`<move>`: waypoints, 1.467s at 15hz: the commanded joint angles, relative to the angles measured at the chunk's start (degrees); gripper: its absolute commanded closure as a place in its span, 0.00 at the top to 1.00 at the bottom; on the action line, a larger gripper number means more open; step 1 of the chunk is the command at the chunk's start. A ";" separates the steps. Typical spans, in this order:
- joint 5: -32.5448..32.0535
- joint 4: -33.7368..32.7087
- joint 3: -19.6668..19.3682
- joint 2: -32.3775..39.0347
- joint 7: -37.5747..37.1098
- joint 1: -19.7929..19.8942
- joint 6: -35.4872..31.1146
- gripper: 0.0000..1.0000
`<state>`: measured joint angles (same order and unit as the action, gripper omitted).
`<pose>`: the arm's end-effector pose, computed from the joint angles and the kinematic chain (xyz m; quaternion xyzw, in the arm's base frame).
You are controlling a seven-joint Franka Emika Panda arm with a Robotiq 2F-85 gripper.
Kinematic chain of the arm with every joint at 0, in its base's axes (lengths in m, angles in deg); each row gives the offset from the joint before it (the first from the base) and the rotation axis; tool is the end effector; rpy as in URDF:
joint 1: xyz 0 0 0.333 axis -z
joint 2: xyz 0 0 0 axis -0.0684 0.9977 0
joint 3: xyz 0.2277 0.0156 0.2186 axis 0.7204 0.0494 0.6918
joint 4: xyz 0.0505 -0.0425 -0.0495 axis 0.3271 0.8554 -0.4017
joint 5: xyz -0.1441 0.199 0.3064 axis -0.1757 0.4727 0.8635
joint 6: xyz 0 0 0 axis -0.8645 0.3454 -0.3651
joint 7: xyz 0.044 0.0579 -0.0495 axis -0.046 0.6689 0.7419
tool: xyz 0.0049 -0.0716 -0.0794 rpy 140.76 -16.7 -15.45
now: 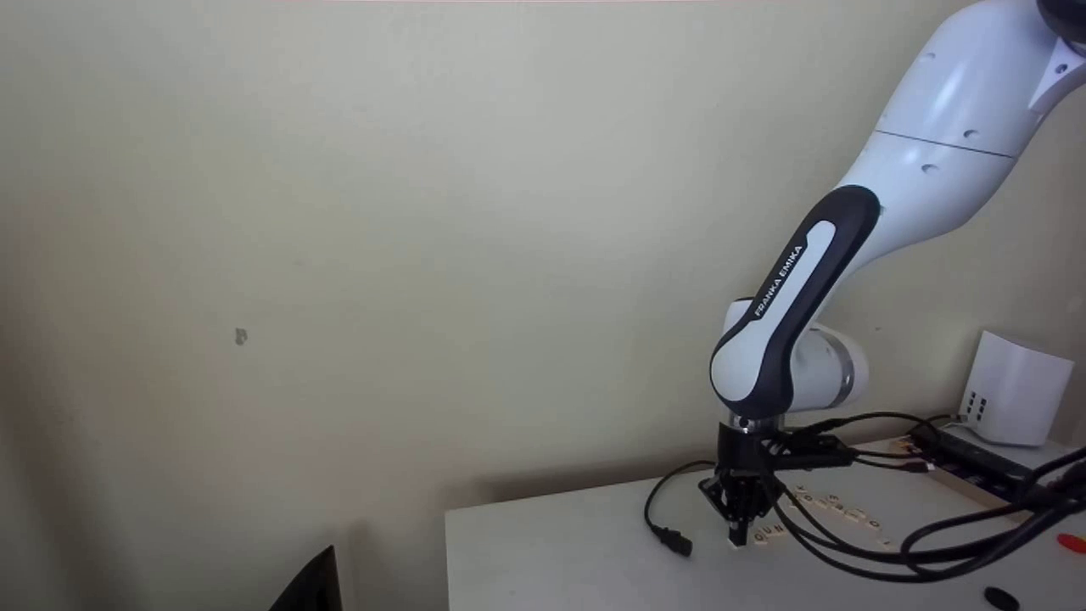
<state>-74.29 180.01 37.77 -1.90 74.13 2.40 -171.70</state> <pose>0.5365 0.0510 0.0384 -0.9932 0.0858 0.0701 0.0360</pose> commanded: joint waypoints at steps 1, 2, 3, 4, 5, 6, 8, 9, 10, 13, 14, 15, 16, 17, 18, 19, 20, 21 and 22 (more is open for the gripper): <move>5.67 -2.07 0.19 1.73 -5.53 0.34 1.74 0.00; 6.98 -2.12 -0.04 1.77 -7.16 0.27 1.81 0.00; 8.33 -2.20 -0.12 1.82 -8.70 0.34 2.15 0.00; 9.65 -2.23 -0.21 1.83 -10.27 0.37 2.39 0.00; 10.99 -2.33 -0.37 2.02 -11.86 0.35 2.41 0.00; 12.31 -2.39 -0.45 2.13 -13.39 0.39 2.69 0.00; 14.97 -2.25 -0.64 2.15 -16.47 0.46 2.61 0.00; 16.44 -2.06 -0.61 2.07 -17.86 0.65 2.42 0.00; 17.88 -2.05 -0.67 2.09 -19.35 0.72 2.28 0.00; 22.26 -2.13 -0.59 2.28 -23.42 1.18 2.22 0.00; 23.70 -2.21 -0.69 2.50 -24.84 1.22 1.95 0.00; 25.10 -2.06 -0.70 2.39 -26.15 1.34 1.98 0.00; 26.20 -1.95 -0.62 2.33 -27.27 1.57 1.78 0.00; 27.17 -1.76 -0.68 2.28 -28.45 1.63 1.36 0.00; 28.20 -1.61 -0.68 2.15 -29.34 1.82 1.36 0.00; 28.97 -1.47 -0.89 2.04 -30.36 1.71 1.21 0.00; 29.79 -1.35 -0.95 1.91 -31.04 1.77 1.29 0.00; 30.35 -1.32 -1.05 1.89 -31.68 1.75 1.41 0.00; 30.95 -1.23 -1.16 1.87 -32.43 1.73 1.37 0.00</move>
<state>-46.02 179.19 36.89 -1.46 43.81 4.05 -169.91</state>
